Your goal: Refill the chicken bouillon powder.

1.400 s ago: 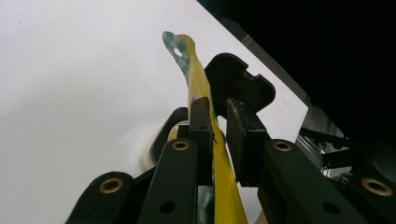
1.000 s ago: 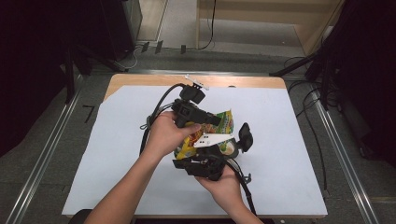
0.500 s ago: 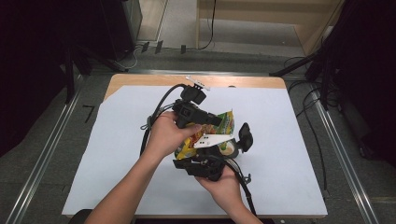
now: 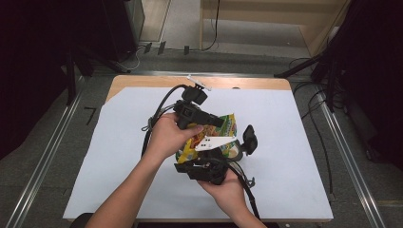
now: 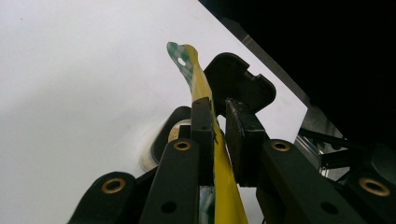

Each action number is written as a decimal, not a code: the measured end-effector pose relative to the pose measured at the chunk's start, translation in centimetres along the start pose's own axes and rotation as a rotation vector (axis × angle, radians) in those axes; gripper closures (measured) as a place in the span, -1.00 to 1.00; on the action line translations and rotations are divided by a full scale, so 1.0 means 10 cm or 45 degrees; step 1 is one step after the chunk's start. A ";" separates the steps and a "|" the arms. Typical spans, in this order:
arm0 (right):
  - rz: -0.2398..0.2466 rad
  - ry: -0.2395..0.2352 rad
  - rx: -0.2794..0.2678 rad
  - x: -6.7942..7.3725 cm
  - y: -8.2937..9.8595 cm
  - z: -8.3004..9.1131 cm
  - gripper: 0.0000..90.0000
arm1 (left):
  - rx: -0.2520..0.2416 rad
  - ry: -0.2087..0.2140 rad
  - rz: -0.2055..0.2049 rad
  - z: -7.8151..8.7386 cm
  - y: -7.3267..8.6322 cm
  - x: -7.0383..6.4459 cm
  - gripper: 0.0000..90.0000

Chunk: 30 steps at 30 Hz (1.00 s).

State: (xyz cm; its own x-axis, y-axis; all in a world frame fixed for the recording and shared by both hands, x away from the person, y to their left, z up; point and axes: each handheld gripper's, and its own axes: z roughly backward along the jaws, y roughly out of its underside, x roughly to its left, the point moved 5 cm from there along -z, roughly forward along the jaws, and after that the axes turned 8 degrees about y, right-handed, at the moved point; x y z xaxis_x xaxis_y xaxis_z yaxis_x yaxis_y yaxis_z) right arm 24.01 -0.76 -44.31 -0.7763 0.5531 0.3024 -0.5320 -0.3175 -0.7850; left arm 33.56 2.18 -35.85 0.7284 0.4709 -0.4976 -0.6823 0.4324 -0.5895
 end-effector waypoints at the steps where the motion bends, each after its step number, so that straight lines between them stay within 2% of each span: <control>1: -0.001 -0.001 -0.001 0.00 0.00 0.00 0.63 | -0.001 0.002 -0.002 0.00 0.00 0.00 0.82; 21: 0.032 0.015 -0.021 0.02 0.02 -0.02 0.56 | 0.001 0.004 -0.020 0.01 0.01 -0.02 0.81; 30: 0.085 0.019 -0.068 0.04 0.08 -0.06 0.45 | 0.020 0.022 -0.019 0.01 0.05 -0.05 0.80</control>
State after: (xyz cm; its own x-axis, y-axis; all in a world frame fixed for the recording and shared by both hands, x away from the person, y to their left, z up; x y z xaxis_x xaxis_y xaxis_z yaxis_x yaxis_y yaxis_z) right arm 23.52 -0.34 -45.15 -0.8041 0.5437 0.2404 -0.4601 -0.3129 -0.8309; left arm 32.83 2.29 -35.84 0.7395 0.4507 -0.5000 -0.6720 0.4515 -0.5869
